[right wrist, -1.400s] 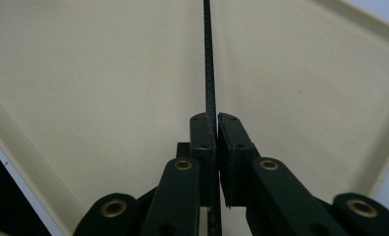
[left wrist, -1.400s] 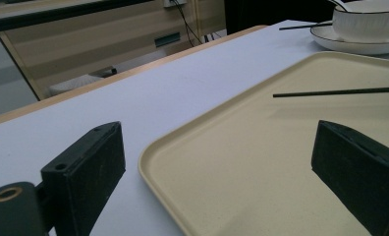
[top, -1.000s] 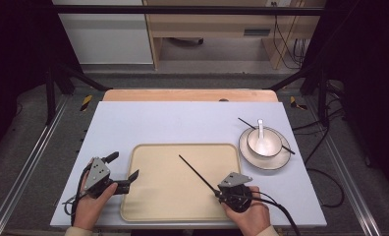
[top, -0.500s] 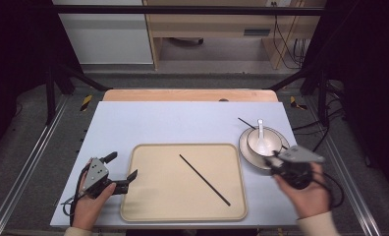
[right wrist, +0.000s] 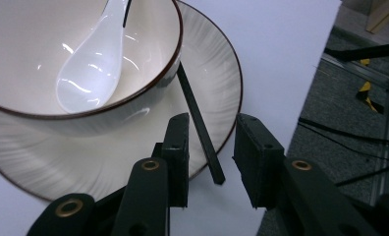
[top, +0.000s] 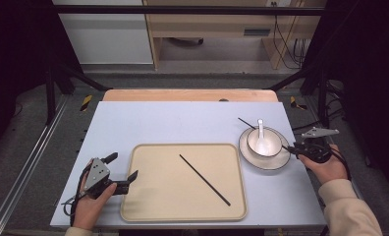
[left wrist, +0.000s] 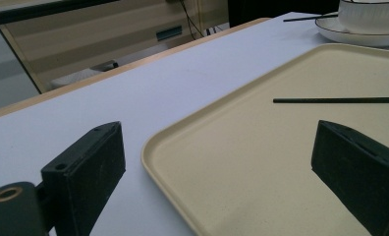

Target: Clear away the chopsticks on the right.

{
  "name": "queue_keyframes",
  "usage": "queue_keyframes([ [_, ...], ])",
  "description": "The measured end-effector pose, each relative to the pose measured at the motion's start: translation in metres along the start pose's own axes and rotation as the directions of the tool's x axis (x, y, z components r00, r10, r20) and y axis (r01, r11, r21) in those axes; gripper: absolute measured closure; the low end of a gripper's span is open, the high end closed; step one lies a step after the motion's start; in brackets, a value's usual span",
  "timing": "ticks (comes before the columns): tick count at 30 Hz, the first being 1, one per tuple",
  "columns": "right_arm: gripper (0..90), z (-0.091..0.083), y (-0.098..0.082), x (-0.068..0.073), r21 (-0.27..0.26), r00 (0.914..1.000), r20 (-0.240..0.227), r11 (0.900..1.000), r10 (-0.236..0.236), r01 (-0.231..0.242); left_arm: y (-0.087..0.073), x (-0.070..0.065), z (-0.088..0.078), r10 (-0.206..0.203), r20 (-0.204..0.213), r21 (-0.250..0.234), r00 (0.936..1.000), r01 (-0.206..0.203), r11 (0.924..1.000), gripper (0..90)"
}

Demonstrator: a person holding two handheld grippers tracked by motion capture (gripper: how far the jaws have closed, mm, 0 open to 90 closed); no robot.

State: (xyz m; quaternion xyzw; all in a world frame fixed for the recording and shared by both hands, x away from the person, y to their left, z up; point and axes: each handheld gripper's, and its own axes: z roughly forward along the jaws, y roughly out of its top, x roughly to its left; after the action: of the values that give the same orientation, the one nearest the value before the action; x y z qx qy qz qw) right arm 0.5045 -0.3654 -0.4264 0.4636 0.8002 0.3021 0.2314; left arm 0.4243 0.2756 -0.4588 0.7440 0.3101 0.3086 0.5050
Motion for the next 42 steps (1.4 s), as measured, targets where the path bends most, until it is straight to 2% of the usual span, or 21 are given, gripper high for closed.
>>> queue_keyframes([
  [2,67.2,0.007,0.003,0.000,0.004,0.9997,0.001,1.000,-0.026,0.026,0.000,0.000,0.001,-0.001,0.002,0.001,1.0000,0.001,1.0000,5.7],
  [8,69.1,0.024,0.005,0.000,0.033,0.9984,-0.014,0.998,-0.054,0.055,0.000,-0.001,0.001,0.005,0.003,0.005,1.0000,-0.005,1.0000,5.7],
  [11,72.2,0.031,0.004,0.000,0.047,0.9979,-0.022,0.997,-0.060,0.061,-0.001,-0.001,0.001,0.010,0.005,0.015,0.9999,-0.010,0.9998,5.8],
  [15,78.6,0.038,0.003,-0.001,0.038,0.9969,-0.033,0.997,-0.071,0.072,-0.001,-0.002,0.001,0.016,0.007,0.018,0.9998,-0.016,0.9997,6.0],
  [17,84.2,0.037,0.003,0.001,0.032,0.9969,-0.045,0.997,-0.065,0.067,-0.001,-0.002,0.001,0.020,0.005,0.022,0.9998,-0.020,0.9996,6.1],
  [20,85.2,0.036,0.003,0.001,0.029,0.9974,-0.043,0.998,-0.058,0.059,-0.001,-0.002,0.000,0.022,0.002,0.020,0.9998,-0.022,0.9996,6.1],
  [21,85.3,0.036,0.003,0.001,0.013,0.9971,-0.046,0.998,-0.061,0.062,-0.001,-0.002,0.000,0.020,0.000,0.019,0.9998,-0.020,0.9996,6.1],
  [24,85.4,0.030,0.004,0.003,-0.007,0.9992,-0.011,0.999,-0.039,0.039,-0.001,-0.001,0.000,0.021,-0.004,0.020,0.9998,-0.021,0.9996,6.1],
  [26,85.5,0.020,0.005,0.005,-0.049,0.9997,0.024,0.999,-0.004,0.006,-0.001,-0.001,0.000,0.014,-0.003,0.017,0.9999,-0.014,0.9998,6.1],
  [28,85.4,0.009,0.005,0.009,-0.087,0.9986,0.053,0.996,0.003,0.002,-0.002,0.000,0.000,0.013,-0.008,0.019,0.9999,-0.012,0.9997,6.1],
  [29,85.4,0.000,0.005,0.015,-0.112,0.9973,0.067,0.993,0.031,-0.024,-0.001,0.000,0.000,0.009,-0.009,0.016,0.9999,-0.009,0.9998,6.1],
  [30,85.4,-0.006,0.005,0.019,-0.131,0.9967,0.073,0.991,0.036,-0.026,-0.001,0.000,0.000,0.005,-0.007,0.012,1.0000,-0.005,0.9999,6.1],
  [32,85.4,-0.024,0.005,0.037,-0.190,0.9961,0.078,0.981,0.041,-0.026,-0.002,0.000,0.000,0.014,-0.011,0.018,0.9998,-0.014,0.9997,6.1],
  [34,85.4,-0.039,0.003,0.058,-0.250,0.9978,0.054,0.968,0.038,-0.024,-0.002,0.001,0.000,0.017,-0.015,0.026,0.9997,-0.017,0.9995,6.1],
  [35,85.4,-0.043,0.001,0.074,-0.268,0.9992,0.033,0.963,0.024,-0.014,-0.002,0.001,0.000,0.016,-0.016,0.026,0.9997,-0.016,0.9995,6.1],
  [36,85.4,-0.045,0.000,0.081,-0.268,0.9995,0.024,0.963,0.018,-0.011,-0.002,0.001,0.000,0.014,-0.017,0.026,0.9998,-0.014,0.9996,6.1],
  [37,85.4,-0.046,-0.003,0.098,-0.268,1.0000,0.001,0.963,0.001,-0.001,-0.002,0.001,0.001,0.014,-0.017,0.026,0.9998,-0.013,0.9996,6.1],
  [39,85.4,-0.045,-0.009,0.121,-0.271,0.9993,-0.018,0.962,-0.032,0.026,-0.002,0.001,0.002,0.018,-0.013,0.027,0.9998,-0.017,0.9995,6.1],
  [40,85.4,-0.043,-0.014,0.145,-0.248,0.9974,-0.041,0.968,-0.059,0.047,-0.003,0.000,0.003,0.017,-0.011,0.030,0.9998,-0.016,0.9994,6.1],
  [41,85.4,-0.043,-0.014,0.145,-0.248,0.9974,-0.041,0.968,-0.059,0.047,-0.003,0.000,0.003,0.018,-0.008,0.029,0.9998,-0.018,0.9994,6.1],
  [42,85.4,-0.041,-0.015,0.154,-0.230,0.9958,-0.042,0.971,-0.081,0.070,-0.003,0.000,0.005,0.023,-0.005,0.031,0.9997,-0.023,0.9993,6.1],
])
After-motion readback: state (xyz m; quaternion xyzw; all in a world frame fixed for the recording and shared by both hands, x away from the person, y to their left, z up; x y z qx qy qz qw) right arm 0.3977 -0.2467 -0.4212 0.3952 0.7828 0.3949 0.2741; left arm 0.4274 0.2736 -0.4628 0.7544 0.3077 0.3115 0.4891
